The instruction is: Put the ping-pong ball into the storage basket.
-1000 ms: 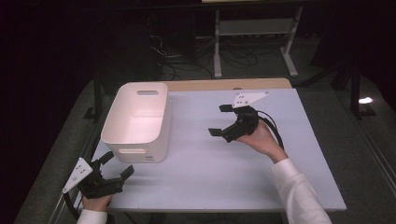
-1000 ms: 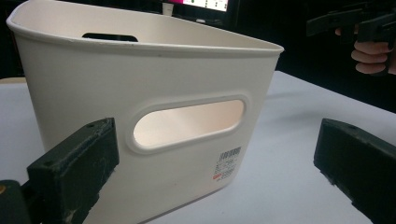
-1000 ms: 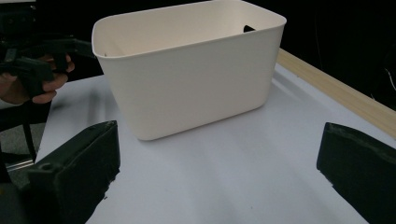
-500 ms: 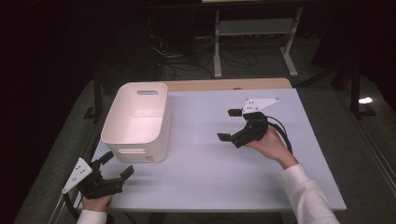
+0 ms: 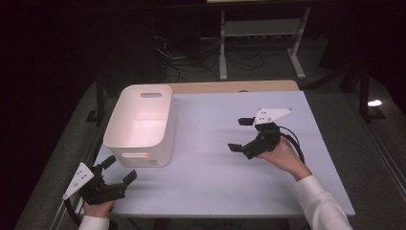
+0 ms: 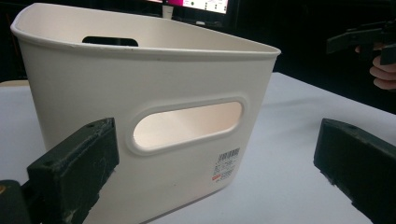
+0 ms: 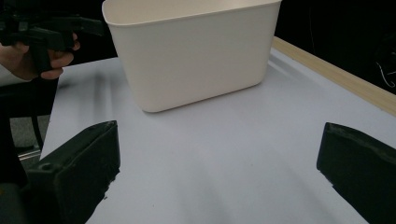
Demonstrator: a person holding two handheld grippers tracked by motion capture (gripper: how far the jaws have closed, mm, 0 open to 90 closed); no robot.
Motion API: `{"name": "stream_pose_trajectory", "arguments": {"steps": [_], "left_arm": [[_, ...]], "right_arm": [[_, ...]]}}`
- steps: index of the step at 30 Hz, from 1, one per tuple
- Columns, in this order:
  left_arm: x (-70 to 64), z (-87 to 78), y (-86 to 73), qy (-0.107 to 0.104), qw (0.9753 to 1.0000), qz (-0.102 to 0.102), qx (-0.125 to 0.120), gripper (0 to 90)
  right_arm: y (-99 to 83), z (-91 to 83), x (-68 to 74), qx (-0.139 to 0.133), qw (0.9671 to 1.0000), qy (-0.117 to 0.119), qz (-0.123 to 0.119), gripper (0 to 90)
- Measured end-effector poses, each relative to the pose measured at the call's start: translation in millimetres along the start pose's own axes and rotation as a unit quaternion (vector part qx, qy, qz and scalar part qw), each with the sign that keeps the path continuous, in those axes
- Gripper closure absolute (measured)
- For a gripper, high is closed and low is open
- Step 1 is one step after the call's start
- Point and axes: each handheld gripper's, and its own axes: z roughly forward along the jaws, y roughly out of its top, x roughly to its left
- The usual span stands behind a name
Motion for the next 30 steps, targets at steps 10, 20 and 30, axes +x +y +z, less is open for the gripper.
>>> {"name": "stream_pose_trajectory", "arguments": {"steps": [10, 20, 30], "left_arm": [[0.2, -0.9, 0.1, 0.004, 1.0000, 0.000, -0.001, 0.0], [-0.2, -1.1, 0.2, 0.005, 1.0000, 0.001, -0.001, 0.0], [-0.4, -0.7, 0.2, 0.005, 1.0000, 0.001, -0.001, 0.0]], "right_arm": [[-13.6, -15.9, 4.0, -0.018, 0.9996, -0.020, -0.008, 0.0], [-21.2, -30.8, 3.5, -0.038, 0.9987, -0.032, 0.000, 0.0], [-33.1, -46.8, 4.1, -0.052, 0.9970, -0.057, 0.006, 0.0]]}}
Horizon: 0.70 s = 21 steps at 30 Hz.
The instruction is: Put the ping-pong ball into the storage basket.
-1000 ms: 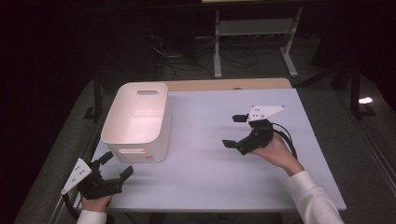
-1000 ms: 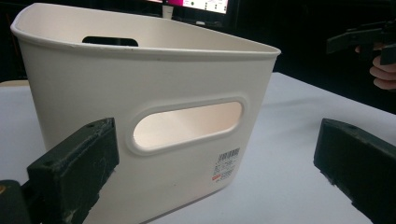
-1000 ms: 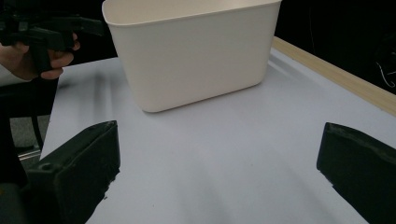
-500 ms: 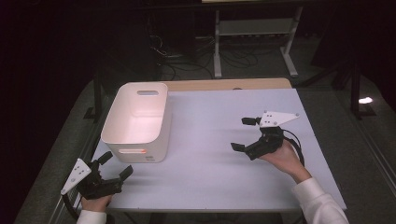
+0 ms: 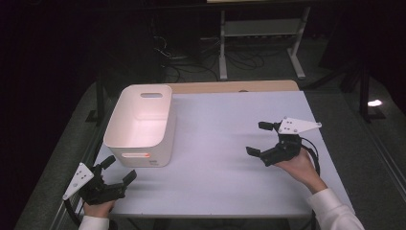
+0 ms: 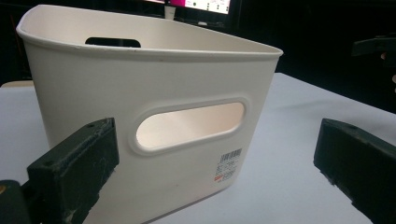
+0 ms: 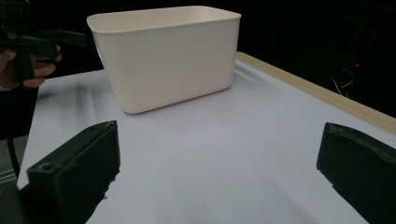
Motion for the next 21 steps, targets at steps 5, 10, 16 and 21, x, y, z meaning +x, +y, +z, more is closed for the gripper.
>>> {"name": "stream_pose_trajectory", "arguments": {"steps": [5, 10, 16, 21], "left_arm": [[0.0, 0.0, 0.0, 0.000, 1.0000, 0.000, 0.000, 0.0], [-0.1, 0.5, 0.1, 0.000, 1.0000, 0.001, 0.000, 0.0], [0.1, 1.1, 0.0, -0.001, 1.0000, 0.000, -0.001, 0.0], [0.3, 1.0, 0.0, -0.001, 1.0000, 0.000, -0.001, 0.0]], "right_arm": [[-7.2, -8.7, -1.3, -0.006, 0.9999, -0.014, 0.002, 0.0], [-14.6, -16.6, -2.4, -0.017, 0.9995, -0.028, 0.002, 0.0], [-20.7, -21.9, -1.3, -0.018, 0.9990, -0.042, 0.001, 0.0], [-26.1, -25.1, -0.6, -0.017, 0.9986, -0.049, 0.002, 0.0]]}}
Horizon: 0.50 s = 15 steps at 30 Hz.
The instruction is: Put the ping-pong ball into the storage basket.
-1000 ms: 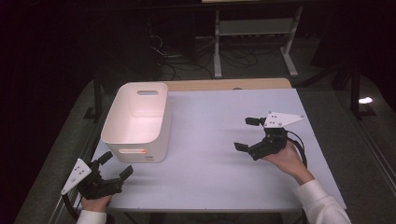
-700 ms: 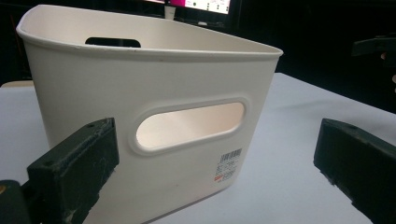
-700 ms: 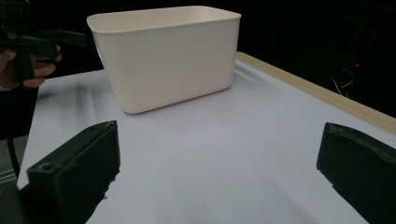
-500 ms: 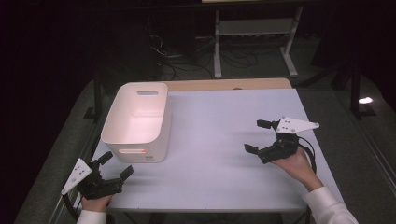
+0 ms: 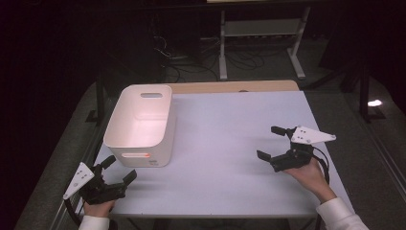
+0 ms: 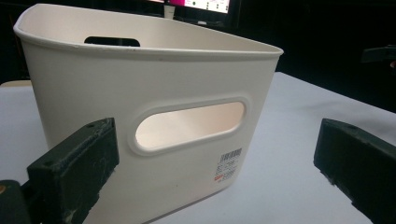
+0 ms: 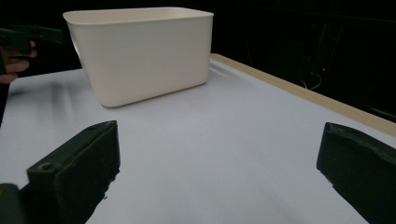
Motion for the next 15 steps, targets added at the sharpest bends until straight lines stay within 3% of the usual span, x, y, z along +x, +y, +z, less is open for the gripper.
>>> {"name": "stream_pose_trajectory", "arguments": {"steps": [9, 15], "left_arm": [[0.6, 0.1, 0.0, 0.003, 1.0000, 0.002, 0.004, 0.0], [0.3, 0.4, -0.1, 0.003, 1.0000, -0.001, 0.001, 0.0]], "right_arm": [[-11.6, -12.7, -2.6, -0.021, 0.9996, -0.017, 0.004, 0.0], [-21.2, -23.7, -4.4, -0.043, 0.9982, -0.040, -0.002, 0.0]]}}
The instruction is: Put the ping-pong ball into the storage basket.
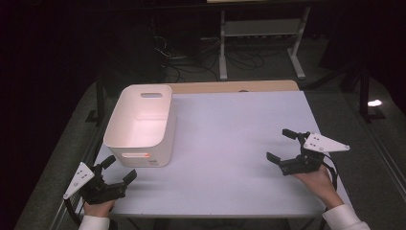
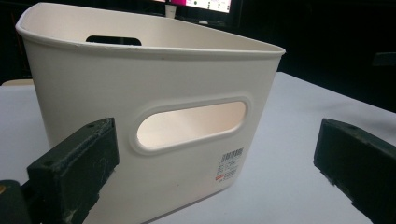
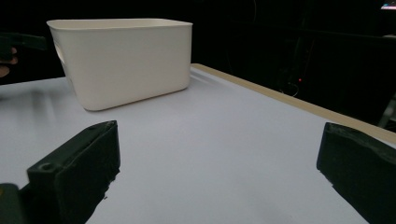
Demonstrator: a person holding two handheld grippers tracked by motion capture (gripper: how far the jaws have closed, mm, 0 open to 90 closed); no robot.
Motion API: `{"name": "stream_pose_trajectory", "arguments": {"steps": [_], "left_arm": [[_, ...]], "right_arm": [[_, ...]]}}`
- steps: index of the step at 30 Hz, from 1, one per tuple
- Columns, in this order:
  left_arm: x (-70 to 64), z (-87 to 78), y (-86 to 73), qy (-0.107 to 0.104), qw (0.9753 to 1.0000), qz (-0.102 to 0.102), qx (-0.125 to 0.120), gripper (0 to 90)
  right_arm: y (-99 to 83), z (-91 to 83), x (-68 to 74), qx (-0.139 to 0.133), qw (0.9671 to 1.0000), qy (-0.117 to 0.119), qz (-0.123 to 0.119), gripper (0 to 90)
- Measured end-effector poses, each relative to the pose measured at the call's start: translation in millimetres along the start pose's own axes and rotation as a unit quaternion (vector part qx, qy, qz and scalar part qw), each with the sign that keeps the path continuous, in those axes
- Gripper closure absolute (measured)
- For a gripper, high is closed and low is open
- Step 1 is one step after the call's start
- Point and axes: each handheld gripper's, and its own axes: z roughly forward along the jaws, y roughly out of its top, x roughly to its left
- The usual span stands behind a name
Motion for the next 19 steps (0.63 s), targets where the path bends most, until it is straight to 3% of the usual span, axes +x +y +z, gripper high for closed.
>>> {"name": "stream_pose_trajectory", "arguments": {"steps": [10, 19], "left_arm": [[-0.3, -0.3, 0.1, 0.000, 1.0000, -0.001, 0.000, 0.0], [0.7, -0.7, 0.5, -0.003, 1.0000, 0.004, 0.003, 0.0]], "right_arm": [[-12.8, -12.6, -0.3, -0.001, 0.9997, -0.011, 0.022, 0.0], [-18.3, -16.8, 1.2, -0.004, 0.9994, -0.022, 0.025, 0.0]]}}
